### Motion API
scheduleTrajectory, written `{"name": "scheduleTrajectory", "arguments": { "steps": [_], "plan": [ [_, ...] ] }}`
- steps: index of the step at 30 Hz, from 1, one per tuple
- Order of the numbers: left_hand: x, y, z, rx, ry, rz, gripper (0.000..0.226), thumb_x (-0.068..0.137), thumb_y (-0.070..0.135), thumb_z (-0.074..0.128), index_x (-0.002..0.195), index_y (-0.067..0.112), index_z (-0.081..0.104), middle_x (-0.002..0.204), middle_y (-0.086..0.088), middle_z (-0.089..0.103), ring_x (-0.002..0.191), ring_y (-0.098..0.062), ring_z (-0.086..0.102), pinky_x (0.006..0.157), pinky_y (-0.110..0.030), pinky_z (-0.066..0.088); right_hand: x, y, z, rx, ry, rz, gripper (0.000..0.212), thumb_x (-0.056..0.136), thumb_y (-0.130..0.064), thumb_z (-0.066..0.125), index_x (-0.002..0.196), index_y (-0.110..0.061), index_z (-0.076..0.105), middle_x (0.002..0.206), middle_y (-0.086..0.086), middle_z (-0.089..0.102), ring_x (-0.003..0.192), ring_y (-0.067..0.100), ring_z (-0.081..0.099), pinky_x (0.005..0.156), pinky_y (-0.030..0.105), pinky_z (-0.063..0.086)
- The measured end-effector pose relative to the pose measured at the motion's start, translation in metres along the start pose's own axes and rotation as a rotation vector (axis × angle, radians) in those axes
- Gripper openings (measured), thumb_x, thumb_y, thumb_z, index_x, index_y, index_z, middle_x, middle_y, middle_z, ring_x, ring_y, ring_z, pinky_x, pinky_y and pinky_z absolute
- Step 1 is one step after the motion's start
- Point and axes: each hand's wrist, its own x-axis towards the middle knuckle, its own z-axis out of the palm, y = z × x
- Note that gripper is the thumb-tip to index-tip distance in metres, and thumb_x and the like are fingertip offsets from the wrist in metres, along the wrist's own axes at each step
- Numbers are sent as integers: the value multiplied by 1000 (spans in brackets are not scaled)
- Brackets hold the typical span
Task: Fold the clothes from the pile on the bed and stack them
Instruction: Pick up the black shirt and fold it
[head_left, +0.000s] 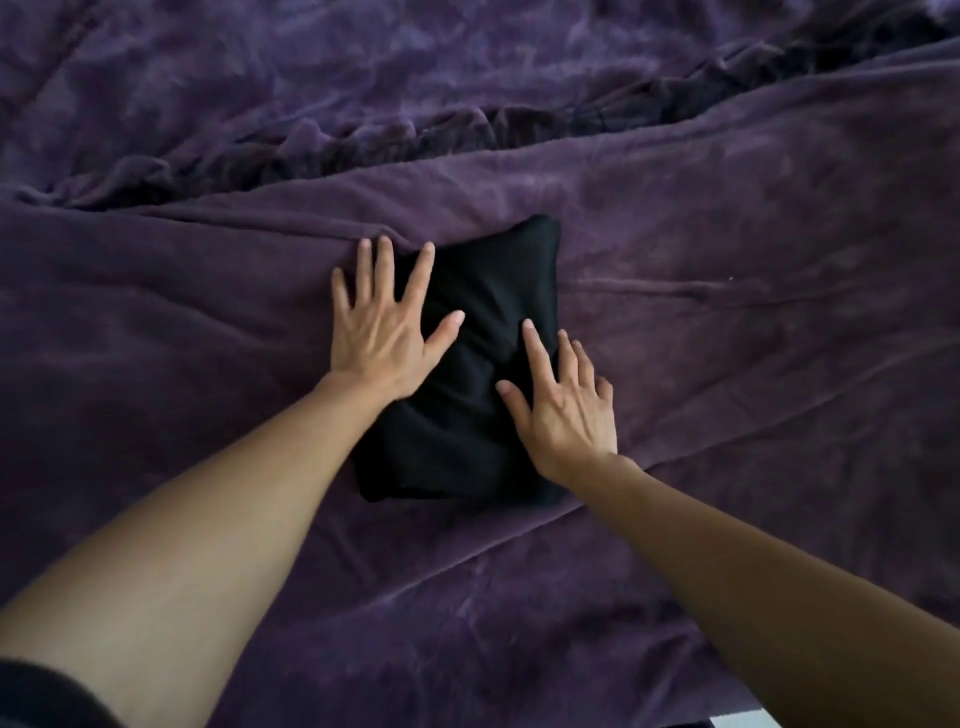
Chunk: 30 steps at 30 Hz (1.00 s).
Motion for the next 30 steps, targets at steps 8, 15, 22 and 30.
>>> {"name": "scheduleTrajectory", "arguments": {
  "steps": [8, 15, 22, 30],
  "plan": [
    [-59, 18, -17, -325, 97, -417, 76, 90, 64, 28, 151, 18, 20, 138, -19, 43, 121, -38, 45, 88, -52, 42, -22, -19, -3, 537, 21, 228, 80, 86, -66, 48, 147, -47, 0, 148, -1, 32, 118, 29, 53, 80, 38, 45],
    [-100, 55, -25, -457, 80, -483, 74, 92, 56, 43, 151, 20, 17, 120, -17, 53, 92, -42, 60, 70, -44, 45, -36, 1, -16, 402, 18, 171, 67, 91, -60, 45, 145, -50, 6, 129, 2, 42, 90, 38, 61, 66, 35, 39],
    [-148, 161, -73, -489, 59, -410, 66, 93, 53, 45, 149, 23, 25, 117, -12, 54, 90, -38, 62, 71, -42, 46, -107, 85, -78, 295, 58, 146, 59, 93, -55, 47, 146, -42, 24, 119, 1, 47, 89, 36, 62, 67, 36, 39],
    [-196, 360, -139, -643, 144, -321, 65, 93, 52, 47, 147, 23, 27, 128, -10, 53, 103, -34, 60, 80, -41, 47, -201, 248, -200, 241, 184, 157, 59, 93, -57, 45, 146, -42, 24, 115, 1, 48, 87, 33, 63, 69, 37, 46]
  ]
}}
